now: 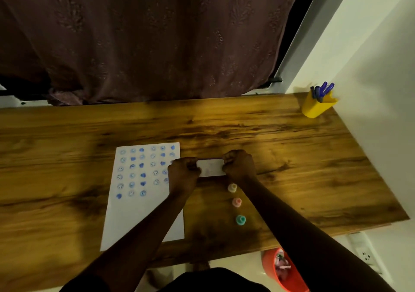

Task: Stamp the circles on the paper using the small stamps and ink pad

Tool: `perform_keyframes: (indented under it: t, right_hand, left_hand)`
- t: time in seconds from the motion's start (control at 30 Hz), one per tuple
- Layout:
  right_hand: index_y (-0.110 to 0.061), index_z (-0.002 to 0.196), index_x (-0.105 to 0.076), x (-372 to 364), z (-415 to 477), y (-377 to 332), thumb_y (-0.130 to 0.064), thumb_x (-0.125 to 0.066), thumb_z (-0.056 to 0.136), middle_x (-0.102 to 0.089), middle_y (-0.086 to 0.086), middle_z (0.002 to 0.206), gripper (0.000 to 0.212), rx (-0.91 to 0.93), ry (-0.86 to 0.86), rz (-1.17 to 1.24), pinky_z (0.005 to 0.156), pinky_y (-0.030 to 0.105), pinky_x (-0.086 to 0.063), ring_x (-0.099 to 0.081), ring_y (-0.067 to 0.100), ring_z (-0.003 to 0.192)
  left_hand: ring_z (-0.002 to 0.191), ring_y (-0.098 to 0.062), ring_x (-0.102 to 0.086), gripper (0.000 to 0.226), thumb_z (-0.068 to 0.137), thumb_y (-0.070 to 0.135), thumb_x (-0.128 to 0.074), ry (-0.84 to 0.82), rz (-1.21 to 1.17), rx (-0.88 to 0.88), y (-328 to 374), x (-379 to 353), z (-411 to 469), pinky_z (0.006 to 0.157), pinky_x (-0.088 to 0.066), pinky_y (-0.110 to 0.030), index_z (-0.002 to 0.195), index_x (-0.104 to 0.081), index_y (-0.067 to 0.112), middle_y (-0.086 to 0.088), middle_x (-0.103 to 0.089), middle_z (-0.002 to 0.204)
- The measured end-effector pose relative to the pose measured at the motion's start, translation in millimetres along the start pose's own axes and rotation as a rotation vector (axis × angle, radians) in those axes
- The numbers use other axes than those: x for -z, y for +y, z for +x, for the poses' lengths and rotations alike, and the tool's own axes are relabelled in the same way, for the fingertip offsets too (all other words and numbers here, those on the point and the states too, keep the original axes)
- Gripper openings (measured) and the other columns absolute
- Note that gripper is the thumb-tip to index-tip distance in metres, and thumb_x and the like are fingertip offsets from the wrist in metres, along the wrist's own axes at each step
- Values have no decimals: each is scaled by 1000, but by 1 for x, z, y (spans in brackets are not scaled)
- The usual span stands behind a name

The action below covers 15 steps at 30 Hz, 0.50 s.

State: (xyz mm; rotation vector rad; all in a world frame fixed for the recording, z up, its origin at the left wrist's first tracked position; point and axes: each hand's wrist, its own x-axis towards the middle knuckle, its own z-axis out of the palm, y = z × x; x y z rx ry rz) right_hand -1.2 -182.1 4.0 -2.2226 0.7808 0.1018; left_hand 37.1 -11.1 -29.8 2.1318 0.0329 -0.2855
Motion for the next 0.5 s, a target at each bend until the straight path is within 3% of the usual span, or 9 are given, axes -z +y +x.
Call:
perform_keyframes:
  t: [0.17,0.3,0.37,0.43,0.5]
  right_hand:
    - [-10,99,-79,-3,1,6,-1,-74,77,-79,7,104,25,27,2,-9,89,39,-61,-74,23,98]
    - [-12,104,-78,-6,1,9,-5,-75,80,-77,6,109,25,13,16,-1,86,31,-59,-72,22,102]
    - [-13,106,-77,-8,-1,9,-8,-76,80,-77,6,110,26,4,19,-6,84,29,-58,-72,23,103]
    - [-14,105,-77,-8,-2,9,-10,-77,80,-77,6,110,26,12,16,-23,86,32,-59,-72,24,104]
    - [-13,104,-76,-5,-2,3,-13,-76,81,-77,8,110,23,20,35,-27,89,38,-60,-72,27,104]
  left_hand:
    - [104,-31,-74,31,85,10,-80,16,51,-57,-2,-2,0,84,-52,-30,116,-76,7,-14,-78,116]
    - [104,-30,-73,31,86,10,-79,3,69,-91,0,-1,0,92,-56,-38,117,-76,8,-13,-78,116]
    - [95,-26,-74,27,85,9,-78,-8,91,-124,1,1,1,84,-57,-30,112,-78,9,-11,-79,110]
    - [80,-16,-70,18,86,8,-76,-8,107,-157,0,4,2,68,-48,-16,103,-79,10,-9,-79,99]
    - [73,-11,-66,7,90,11,-72,37,90,-169,3,9,2,64,-44,-17,94,-77,10,-2,-73,86]
